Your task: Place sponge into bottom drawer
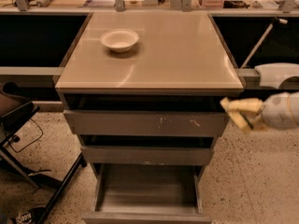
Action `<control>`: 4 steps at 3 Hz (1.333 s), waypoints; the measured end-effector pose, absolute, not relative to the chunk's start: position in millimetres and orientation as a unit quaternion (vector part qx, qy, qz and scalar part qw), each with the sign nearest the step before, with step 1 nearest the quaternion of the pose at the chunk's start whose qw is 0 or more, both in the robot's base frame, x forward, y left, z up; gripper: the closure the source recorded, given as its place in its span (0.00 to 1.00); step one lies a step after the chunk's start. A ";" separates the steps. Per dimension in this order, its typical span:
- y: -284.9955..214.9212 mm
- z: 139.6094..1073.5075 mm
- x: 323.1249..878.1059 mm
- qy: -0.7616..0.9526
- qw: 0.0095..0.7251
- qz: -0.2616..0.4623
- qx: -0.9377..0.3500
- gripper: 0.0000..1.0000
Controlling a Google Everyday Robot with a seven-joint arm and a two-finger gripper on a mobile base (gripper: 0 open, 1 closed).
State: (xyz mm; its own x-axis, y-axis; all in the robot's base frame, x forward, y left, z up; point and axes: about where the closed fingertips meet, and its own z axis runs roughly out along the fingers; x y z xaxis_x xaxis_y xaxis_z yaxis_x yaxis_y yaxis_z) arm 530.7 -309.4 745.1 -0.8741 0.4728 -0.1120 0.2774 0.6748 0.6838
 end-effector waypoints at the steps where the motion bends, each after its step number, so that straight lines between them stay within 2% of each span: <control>1: -316.0 704.4 497.4 0.900 0.120 0.358 0.218 1.00; 2: -315.9 704.6 497.4 0.900 0.120 0.358 0.218 1.00; 4: -274.7 601.7 470.8 0.882 0.078 0.389 0.253 1.00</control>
Offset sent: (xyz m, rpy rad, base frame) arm -0.0330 -0.0064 -0.0423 0.0363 0.0433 -0.0025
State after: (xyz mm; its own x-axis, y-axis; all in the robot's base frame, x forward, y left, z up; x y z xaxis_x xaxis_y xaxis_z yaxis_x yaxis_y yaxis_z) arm 470.8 -274.7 601.7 -0.8602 0.5065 0.0586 0.3848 0.5695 0.7264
